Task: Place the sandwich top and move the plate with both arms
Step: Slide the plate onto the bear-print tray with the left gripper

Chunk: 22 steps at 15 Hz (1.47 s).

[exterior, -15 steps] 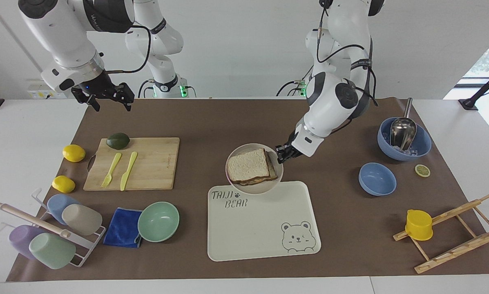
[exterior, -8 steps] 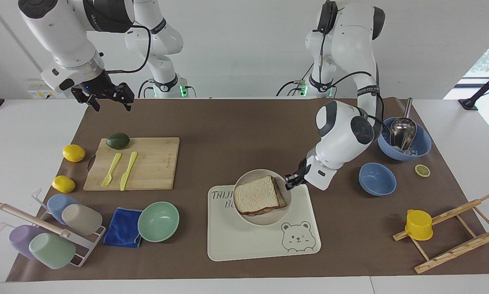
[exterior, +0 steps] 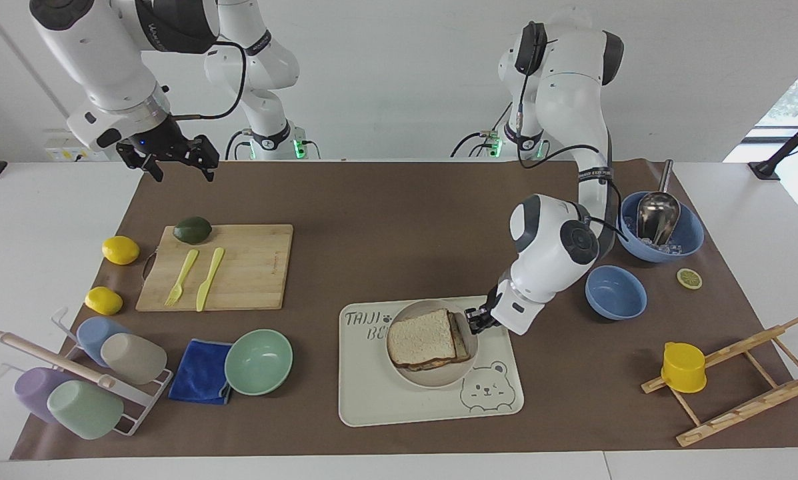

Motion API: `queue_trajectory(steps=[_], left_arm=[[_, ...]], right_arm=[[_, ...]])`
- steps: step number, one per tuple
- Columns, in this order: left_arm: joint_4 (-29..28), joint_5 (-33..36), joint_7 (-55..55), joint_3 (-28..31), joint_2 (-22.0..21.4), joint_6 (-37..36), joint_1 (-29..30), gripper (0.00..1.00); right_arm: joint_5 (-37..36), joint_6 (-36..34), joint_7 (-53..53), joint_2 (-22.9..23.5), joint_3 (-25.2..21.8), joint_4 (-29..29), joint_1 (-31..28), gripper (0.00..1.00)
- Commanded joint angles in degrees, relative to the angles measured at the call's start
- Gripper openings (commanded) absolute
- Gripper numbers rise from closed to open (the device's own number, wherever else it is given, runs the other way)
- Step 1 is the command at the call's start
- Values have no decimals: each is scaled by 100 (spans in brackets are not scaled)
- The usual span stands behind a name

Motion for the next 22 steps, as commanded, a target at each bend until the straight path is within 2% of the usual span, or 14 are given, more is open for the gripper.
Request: queue_trajectory(steps=[1, 6, 7, 8, 9, 12, 16, 19, 22], left_arm=[[-229, 31, 180, 15, -109, 235, -67, 0], [-334, 39, 232, 24, -135, 297, -58, 0], [-360, 39, 329, 24, -178, 288, -58, 12], [-378, 39, 356, 24, -179, 297, -49, 53], [-378, 39, 356, 32, -188, 297, -49, 88], [-343, 48, 365, 32, -188, 209, 3, 97], [-308, 66, 365, 59, -214, 25, 134, 100], [-317, 66, 356, 277, -555, -370, 223, 100], [-361, 188, 338, 751, -1170, -1107, 232, 100]], right_arm=[[55, -61, -67, -83, 15, -37, -50, 100], [55, -61, -67, -83, 15, -36, -50, 100], [55, -61, -67, -83, 15, -45, -50, 100], [55, -61, -67, -83, 15, -45, -50, 100], [55, -61, -67, -83, 15, -45, -50, 100], [55, -61, -67, -83, 15, -45, -50, 100], [55, -61, -67, -83, 15, -37, -50, 100], [55, -61, -67, -83, 15, -45, -50, 100], [55, -61, -67, -83, 15, -36, -50, 100]])
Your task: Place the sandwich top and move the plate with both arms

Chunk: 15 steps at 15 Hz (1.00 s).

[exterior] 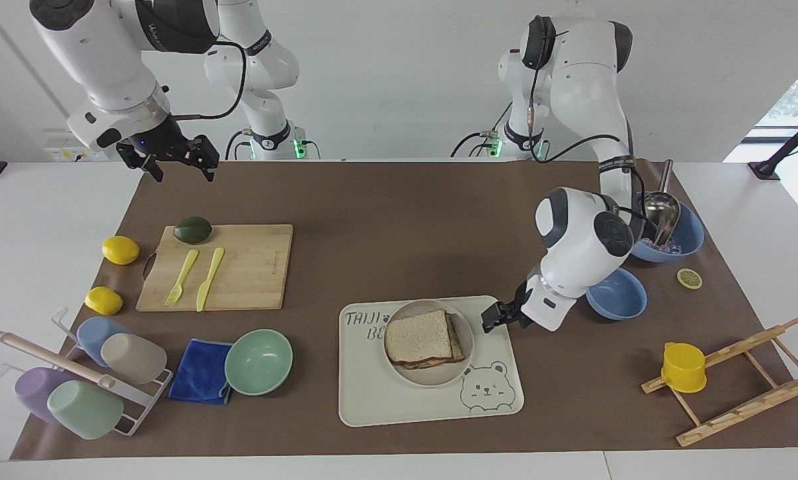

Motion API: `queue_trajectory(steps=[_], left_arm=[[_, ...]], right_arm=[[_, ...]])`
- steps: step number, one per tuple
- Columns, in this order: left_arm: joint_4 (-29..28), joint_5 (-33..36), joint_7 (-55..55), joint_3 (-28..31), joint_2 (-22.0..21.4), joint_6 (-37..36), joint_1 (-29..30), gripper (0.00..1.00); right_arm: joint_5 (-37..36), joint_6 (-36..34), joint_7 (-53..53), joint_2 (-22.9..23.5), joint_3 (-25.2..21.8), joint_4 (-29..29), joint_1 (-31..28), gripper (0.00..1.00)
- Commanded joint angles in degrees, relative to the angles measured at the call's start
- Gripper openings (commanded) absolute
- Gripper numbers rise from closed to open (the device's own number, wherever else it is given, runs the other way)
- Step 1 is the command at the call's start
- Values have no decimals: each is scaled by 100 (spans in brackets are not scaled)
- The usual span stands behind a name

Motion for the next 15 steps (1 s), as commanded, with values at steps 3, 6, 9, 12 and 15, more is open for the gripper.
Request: queue_trajectory(steps=[3, 6, 9, 12, 15], left_arm=[[-240, 483, 43, 534, -1071, -1035, 11, 100], [-231, 756, 43, 701, -1371, -1457, 11, 100], [-240, 1020, 60, 719, -1661, -1834, 11, 100], [-310, 1284, 69, 710, -2082, -2203, 168, 100], [-485, 1355, 322, 623, -2565, -2503, 502, 100]], right_arm=[[47, -61, -67, -83, 15, -37, -50, 100], [47, -61, -67, -83, 15, -37, -50, 100], [55, -61, -67, -83, 15, -37, -50, 100], [55, -61, -67, -83, 15, -37, -50, 100], [47, -61, -67, -83, 15, -45, -50, 100]])
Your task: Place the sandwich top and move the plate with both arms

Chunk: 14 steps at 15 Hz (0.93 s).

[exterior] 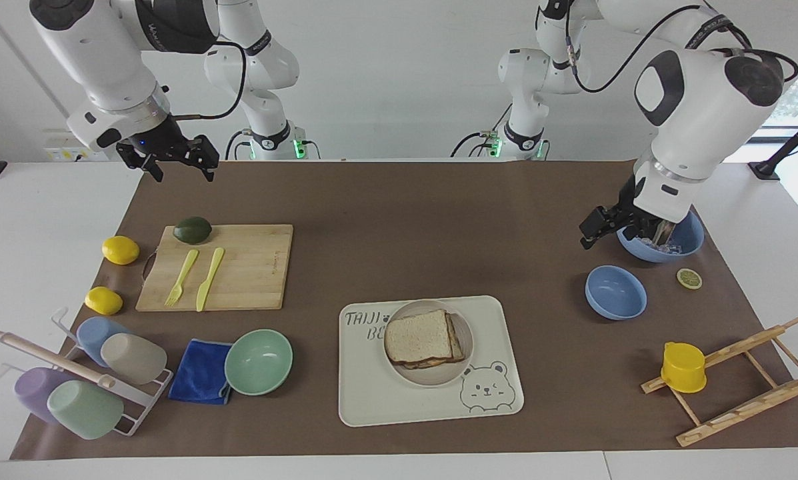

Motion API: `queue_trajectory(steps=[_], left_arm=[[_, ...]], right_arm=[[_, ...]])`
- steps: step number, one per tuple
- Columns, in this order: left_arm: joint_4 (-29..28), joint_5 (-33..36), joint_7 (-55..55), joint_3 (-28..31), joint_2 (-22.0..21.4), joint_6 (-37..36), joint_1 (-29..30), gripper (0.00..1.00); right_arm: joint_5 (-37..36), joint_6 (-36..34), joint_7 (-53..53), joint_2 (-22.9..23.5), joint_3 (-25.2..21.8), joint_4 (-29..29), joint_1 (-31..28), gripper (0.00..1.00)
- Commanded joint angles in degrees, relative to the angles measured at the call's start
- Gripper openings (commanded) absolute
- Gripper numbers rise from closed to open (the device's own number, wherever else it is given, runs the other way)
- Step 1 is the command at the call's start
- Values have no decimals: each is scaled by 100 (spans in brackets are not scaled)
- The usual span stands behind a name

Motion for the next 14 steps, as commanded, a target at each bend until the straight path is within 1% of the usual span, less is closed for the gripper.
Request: queue_trajectory(steps=[1, 4, 5, 7, 8, 9, 11, 12, 13, 14], left_arm=[[-531, 158, 431, -189, -739, -275, 337, 100], [-821, 210, 932, -645, -1206, -705, 785, 100], [-1013, 428, 986, -795, -1364, -793, 830, 100], [-1592, 571, 978, -1111, -1663, -655, 874, 100], [-1795, 597, 978, -1165, -1751, -454, 874, 100], [-1867, 597, 969, -1166, -1770, -243, 848, 100], [-1807, 623, 960, -1148, -1718, -152, 883, 100], [-1728, 763, 969, -1157, -1700, -161, 883, 100], [-1570, 886, 978, -1166, -1630, -231, 874, 100], [-1308, 905, 978, -1166, -1464, -415, 866, 100]], right_arm=[[55, -61, -67, -83, 15, -37, -50, 100], [55, -61, -67, -83, 15, -36, -50, 100], [55, -61, -67, -83, 15, -45, -50, 100], [55, -61, -67, -83, 15, -45, -50, 100], [55, -61, -67, -83, 15, -45, -50, 100], [55, -61, -67, -83, 15, -37, -50, 100], [55, -61, -67, -83, 15, -45, -50, 100], [55, -61, -67, -83, 15, -45, -50, 100], [47, -61, -67, -83, 15, -45, -50, 100], [55, -61, -67, -83, 15, -45, -50, 100]])
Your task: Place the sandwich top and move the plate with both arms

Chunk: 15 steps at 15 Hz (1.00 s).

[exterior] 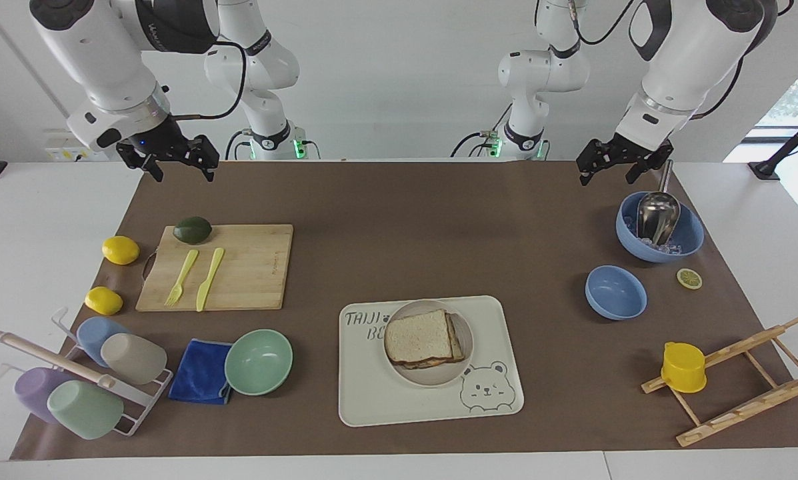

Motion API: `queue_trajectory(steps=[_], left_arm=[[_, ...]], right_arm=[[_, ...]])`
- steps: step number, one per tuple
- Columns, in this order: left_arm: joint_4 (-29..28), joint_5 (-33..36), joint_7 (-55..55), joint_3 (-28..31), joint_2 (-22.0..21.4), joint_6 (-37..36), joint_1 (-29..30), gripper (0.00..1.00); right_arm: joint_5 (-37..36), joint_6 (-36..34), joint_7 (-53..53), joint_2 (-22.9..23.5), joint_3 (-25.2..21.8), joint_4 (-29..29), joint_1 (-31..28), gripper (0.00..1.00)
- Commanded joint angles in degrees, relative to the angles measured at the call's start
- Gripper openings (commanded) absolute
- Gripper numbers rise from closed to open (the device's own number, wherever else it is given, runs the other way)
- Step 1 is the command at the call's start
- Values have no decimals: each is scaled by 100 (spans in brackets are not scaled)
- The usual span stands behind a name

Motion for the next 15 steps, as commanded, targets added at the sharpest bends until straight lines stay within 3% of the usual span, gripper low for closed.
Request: queue_trajectory(steps=[1, 15], left_arm=[[638, 178, 92, -37, 221, -402, 61, 100], [255, 11, 4, -37, 46, 18, 96, 100]], right_arm=[[55, -61, -67, -83, 15, -37, -50, 100], [55, -61, -67, -83, 15, -37, -50, 100]])
